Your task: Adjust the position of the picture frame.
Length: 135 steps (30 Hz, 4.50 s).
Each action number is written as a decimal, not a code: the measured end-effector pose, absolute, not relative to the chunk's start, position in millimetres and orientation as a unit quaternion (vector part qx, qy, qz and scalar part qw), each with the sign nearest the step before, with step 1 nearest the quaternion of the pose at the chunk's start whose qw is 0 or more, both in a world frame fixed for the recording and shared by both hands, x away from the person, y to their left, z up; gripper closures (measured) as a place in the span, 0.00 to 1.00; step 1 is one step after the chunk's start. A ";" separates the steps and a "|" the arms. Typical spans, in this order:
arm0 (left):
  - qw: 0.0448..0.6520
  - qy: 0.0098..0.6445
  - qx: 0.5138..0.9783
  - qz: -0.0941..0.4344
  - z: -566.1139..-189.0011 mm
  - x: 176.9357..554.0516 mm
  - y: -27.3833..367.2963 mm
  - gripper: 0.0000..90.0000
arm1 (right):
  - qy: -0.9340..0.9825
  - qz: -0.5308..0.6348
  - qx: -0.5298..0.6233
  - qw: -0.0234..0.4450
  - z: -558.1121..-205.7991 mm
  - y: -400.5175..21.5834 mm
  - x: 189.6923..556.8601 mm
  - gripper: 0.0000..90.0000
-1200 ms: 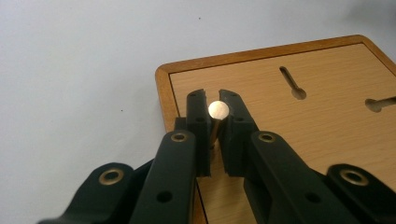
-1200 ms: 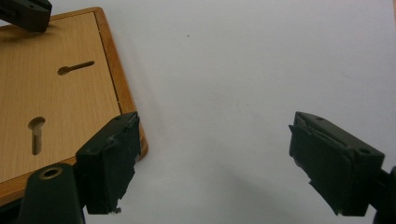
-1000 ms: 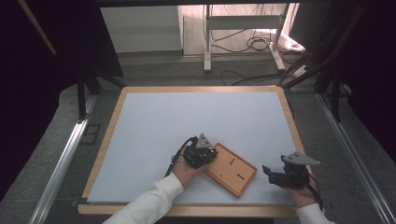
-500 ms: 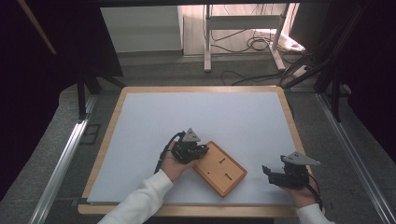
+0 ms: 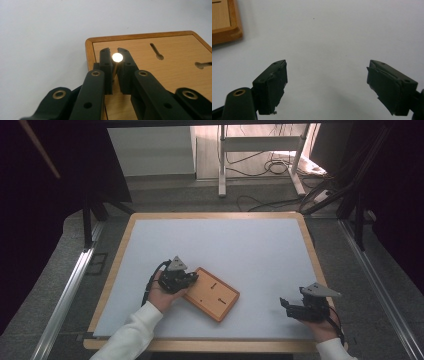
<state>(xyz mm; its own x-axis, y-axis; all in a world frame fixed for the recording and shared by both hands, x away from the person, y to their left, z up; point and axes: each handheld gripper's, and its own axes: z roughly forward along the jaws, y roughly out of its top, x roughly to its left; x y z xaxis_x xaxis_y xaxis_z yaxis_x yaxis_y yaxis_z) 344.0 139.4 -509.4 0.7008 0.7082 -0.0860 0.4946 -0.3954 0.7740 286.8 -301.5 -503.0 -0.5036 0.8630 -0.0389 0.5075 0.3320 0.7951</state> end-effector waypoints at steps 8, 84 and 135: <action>0.412 0.364 0.826 0.124 -522.4 349.1 141.6 0.92 | 0.783 0.378 0.435 0.235 -503.3 -300.4 286.3 0.19; 0.402 0.380 0.823 0.129 -519.1 301.8 189.3 0.33 | 0.891 0.337 0.270 0.139 -517.3 -163.1 326.0 1.00; 0.397 0.385 0.823 0.129 -522.6 298.6 196.0 0.33 | 0.891 0.346 0.264 0.126 -517.9 -150.7 311.9 1.00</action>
